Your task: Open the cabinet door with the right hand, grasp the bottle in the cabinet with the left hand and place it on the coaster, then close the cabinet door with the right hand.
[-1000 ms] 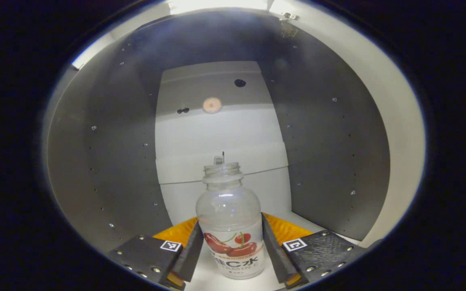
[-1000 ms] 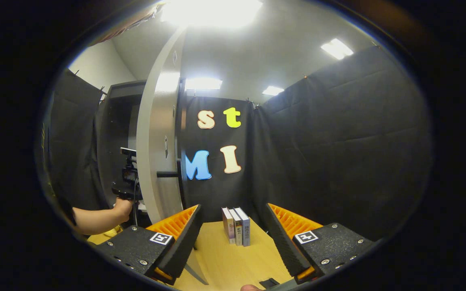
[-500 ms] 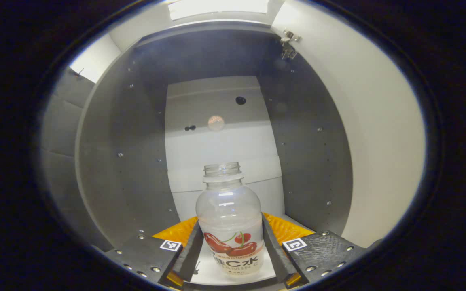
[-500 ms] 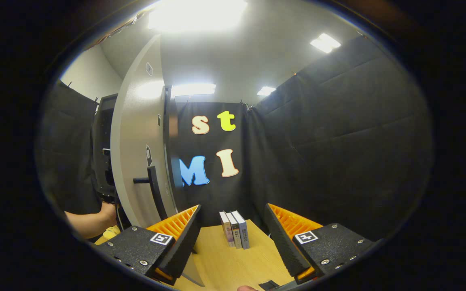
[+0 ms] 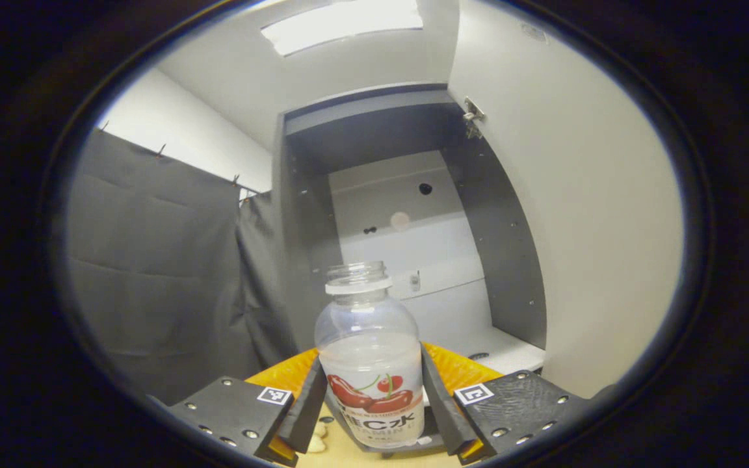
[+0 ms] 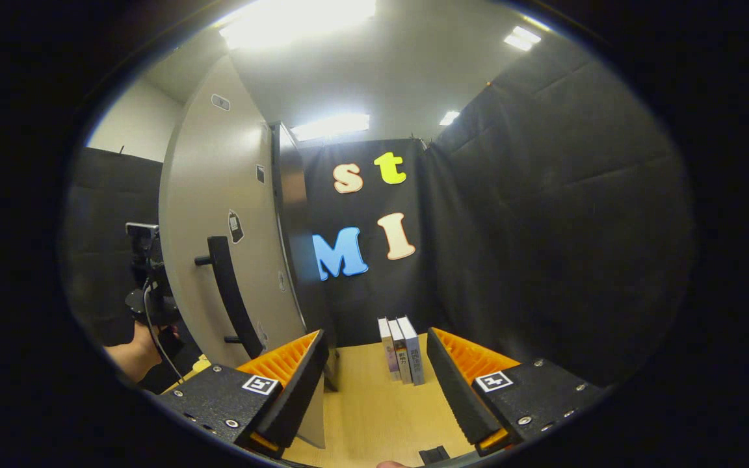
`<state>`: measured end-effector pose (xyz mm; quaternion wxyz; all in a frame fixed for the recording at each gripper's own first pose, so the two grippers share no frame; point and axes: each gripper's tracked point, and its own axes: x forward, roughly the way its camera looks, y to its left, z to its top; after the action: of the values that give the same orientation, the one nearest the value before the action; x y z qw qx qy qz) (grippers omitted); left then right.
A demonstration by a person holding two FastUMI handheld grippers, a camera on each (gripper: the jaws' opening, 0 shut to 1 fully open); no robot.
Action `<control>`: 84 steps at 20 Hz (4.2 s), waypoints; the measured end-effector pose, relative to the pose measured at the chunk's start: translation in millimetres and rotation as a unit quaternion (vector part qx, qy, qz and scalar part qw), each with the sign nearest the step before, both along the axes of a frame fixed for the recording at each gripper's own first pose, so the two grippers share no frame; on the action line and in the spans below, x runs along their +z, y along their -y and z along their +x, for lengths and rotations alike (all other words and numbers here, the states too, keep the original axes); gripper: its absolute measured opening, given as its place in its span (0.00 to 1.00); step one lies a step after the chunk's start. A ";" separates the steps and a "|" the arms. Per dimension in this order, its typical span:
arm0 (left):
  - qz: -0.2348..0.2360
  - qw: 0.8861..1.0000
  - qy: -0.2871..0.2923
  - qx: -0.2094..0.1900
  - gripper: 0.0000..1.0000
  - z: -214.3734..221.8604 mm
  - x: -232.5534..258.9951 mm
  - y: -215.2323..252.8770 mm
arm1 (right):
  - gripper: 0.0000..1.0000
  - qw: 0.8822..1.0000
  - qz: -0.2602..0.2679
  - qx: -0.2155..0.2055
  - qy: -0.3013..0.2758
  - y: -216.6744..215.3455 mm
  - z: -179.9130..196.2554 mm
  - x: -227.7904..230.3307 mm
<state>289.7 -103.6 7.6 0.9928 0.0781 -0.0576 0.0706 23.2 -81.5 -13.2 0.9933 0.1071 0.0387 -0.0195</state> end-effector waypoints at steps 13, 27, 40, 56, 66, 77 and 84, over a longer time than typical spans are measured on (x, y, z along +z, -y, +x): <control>-0.038 0.993 -0.019 0.114 0.76 4.8 -2.4 -15.3 | 0.95 0.989 -0.140 -0.006 -0.034 -14.6 25.2 -37.0; -0.045 0.988 -0.039 0.142 0.75 8.9 -7.3 -17.3 | 0.96 0.971 -0.205 0.059 -0.108 -66.9 23.8 -102.2; -0.043 0.987 -0.062 0.144 0.91 18.9 -34.3 -16.9 | 0.95 0.958 -0.237 0.096 -0.126 -82.5 27.5 -120.7; -0.053 0.989 -0.046 0.133 0.89 11.0 -21.2 -13.6 | 0.95 0.959 -0.230 0.098 -0.134 -85.9 28.2 -124.4; -0.030 0.993 -0.013 0.117 0.91 1.0 52.8 -11.7 | 0.95 0.973 -0.170 0.080 -0.136 -79.8 33.4 -133.8; -0.045 0.998 0.028 0.044 0.89 1.5 267.1 13.5 | 0.95 0.994 -0.047 0.049 -0.089 -66.1 62.5 -103.7; -0.031 0.999 0.016 -0.017 0.89 29.8 373.5 62.7 | 0.95 0.999 -0.021 -0.005 0.030 -30.3 80.2 0.3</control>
<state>319.5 -166.3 381.1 0.9948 0.0450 -0.0726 0.0562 103.4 -51.2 -12.9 0.9959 0.0872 0.0080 -0.0220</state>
